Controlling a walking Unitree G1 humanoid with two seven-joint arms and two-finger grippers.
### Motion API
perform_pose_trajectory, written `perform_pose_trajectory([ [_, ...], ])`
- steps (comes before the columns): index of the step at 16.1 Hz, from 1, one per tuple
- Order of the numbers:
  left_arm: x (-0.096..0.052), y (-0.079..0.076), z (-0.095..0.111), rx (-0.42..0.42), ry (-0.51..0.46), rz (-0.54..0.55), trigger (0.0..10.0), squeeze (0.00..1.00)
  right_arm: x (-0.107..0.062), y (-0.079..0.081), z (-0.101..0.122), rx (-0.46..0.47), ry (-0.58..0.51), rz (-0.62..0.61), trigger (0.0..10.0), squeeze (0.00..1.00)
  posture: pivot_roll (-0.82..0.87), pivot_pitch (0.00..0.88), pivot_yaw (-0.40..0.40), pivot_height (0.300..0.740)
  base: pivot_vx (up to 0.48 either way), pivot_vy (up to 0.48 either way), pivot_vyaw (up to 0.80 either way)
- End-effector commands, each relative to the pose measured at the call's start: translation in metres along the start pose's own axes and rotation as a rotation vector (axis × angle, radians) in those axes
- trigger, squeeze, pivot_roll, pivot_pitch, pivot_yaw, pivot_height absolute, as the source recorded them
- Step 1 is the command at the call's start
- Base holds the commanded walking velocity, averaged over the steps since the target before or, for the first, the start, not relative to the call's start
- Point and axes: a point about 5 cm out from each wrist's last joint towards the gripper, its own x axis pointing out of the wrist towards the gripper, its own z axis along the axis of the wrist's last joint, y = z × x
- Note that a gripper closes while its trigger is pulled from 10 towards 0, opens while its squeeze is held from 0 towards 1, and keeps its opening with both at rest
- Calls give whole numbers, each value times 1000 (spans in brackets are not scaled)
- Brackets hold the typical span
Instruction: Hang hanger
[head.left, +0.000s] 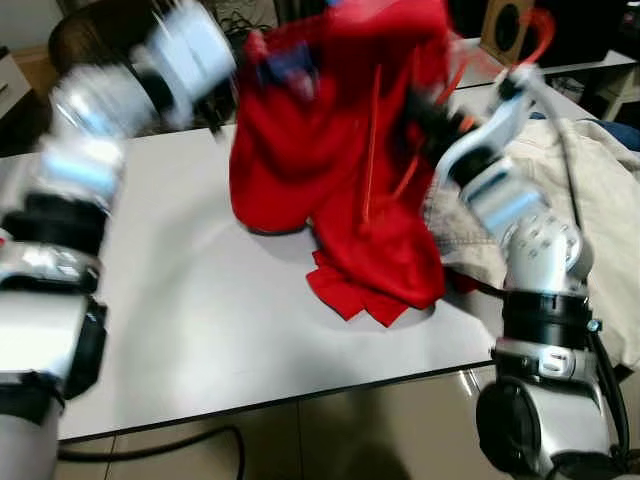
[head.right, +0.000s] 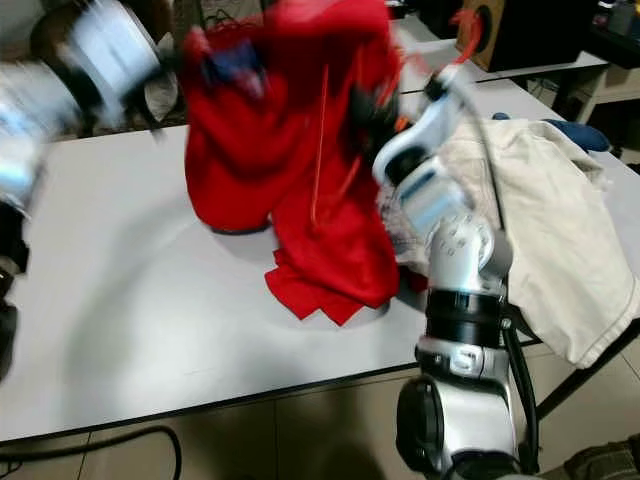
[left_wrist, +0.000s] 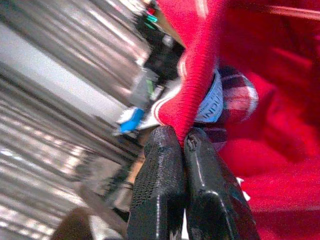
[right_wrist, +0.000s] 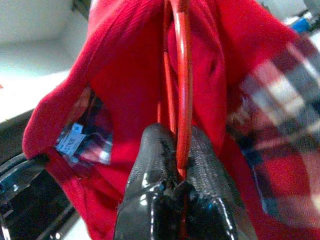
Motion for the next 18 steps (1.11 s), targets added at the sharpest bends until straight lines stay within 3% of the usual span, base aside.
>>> perform_pose_trajectory([
  [1, -4, 1, -5, -48, 11, -9, 0, 0, -1, -5, 1, 41, -30, -19, 10000, 0, -53, 0, 101, 740, 0, 0, 0],
  [2, 2, -19, -7, -108, 0, -129, 0, 0, -1, -6, -13, 86, 2, -31, 10000, 0, -49, 0, 100, 740, 0, 0, 0],
  [3, 4, -29, -9, -125, 0, -179, 0, 0, -1, -6, -19, 109, 14, -34, 10000, 0, -49, 0, 100, 740, 0, 0, 0],
  [4, 8, -54, -15, -169, -1, -258, 0, 0, -1, -4, -31, 191, 27, -37, 10000, 0, -48, 0, 99, 740, 0, 0, 0],
  [6, 12, -76, -15, -230, -27, -306, 0, 0, -3, -4, -40, 261, 34, -52, 10000, 0, -48, 0, 99, 740, 0, 0, 0],
  [7, 15, -104, -9, -274, -49, -394, 0, 0, -9, -11, -54, 294, 44, -97, 10000, 0, -52, 0, 102, 740, 0, 0, 0],
  [10, 10, -112, 0, -345, -91, -460, 0, 0, -17, -25, -61, 237, 50, -180, 10000, 0, -55, 0, 104, 740, 0, 0, 0],
  [12, 5, -115, 13, -458, -168, -553, 0, 0, -16, -36, -58, 240, 6, -241, 10000, 0, -54, 0, 103, 740, 0, 0, 0],
  [14, -3, -127, 25, -588, -239, -708, 0, 0, -10, -44, -49, 270, -67, -287, 10000, 0, -52, 0, 103, 740, 0, 0, 0],
  [18, 2, -142, 28, -715, -253, -741, 0, 0, 3, -46, -44, 311, -126, -297, 10000, 0, -49, 0, 104, 740, 0, 0, 0],
])
